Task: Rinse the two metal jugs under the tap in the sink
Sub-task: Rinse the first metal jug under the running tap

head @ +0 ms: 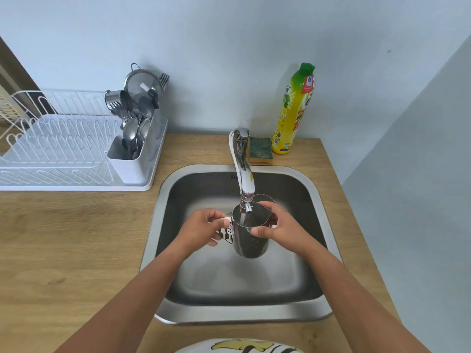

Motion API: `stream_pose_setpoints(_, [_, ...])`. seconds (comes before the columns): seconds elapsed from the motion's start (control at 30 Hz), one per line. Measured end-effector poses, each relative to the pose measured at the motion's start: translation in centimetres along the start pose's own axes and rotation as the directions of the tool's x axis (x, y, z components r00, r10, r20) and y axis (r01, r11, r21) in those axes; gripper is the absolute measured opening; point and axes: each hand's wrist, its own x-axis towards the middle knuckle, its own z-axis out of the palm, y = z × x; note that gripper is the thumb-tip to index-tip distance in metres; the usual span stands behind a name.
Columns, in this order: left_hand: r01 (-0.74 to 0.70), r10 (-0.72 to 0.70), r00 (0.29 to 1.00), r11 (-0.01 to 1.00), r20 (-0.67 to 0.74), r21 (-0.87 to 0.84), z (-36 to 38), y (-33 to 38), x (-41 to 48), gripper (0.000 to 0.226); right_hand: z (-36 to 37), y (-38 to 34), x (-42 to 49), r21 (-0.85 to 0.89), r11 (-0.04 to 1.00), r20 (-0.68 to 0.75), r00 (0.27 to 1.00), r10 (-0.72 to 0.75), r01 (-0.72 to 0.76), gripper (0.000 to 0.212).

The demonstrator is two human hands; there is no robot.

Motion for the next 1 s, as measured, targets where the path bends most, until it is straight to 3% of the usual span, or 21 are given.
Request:
stream_pose_setpoints(0.17, [-0.006,0.005,1.0,1.0,-0.031,-0.013,-0.1,0.1,0.0,0.008,0.7,0.0,0.2,0.007,1.0,-0.045,0.999,-0.024,0.025,0.072])
stream_pose_setpoints(0.5, [-0.048,0.053,0.998,0.991,-0.037,0.123,-0.2,0.0,-0.1,0.008,1.0,0.7,0.4,0.049,0.999,-0.072,0.997,-0.014,0.017,0.066])
stream_pose_setpoints(0.8, [-0.096,0.133,0.989,0.916,-0.069,0.39,-0.4,-0.1,0.1,0.013,1.9,1.1,0.2,0.156,0.986,-0.094,0.992,0.079,-0.064,0.05])
stream_pose_setpoints(1.0, [-0.053,0.075,0.996,0.921,-0.042,0.387,-0.8,-0.8,0.3,0.016,3.0,1.3,0.3,0.111,0.982,-0.109,0.98,0.164,-0.152,0.046])
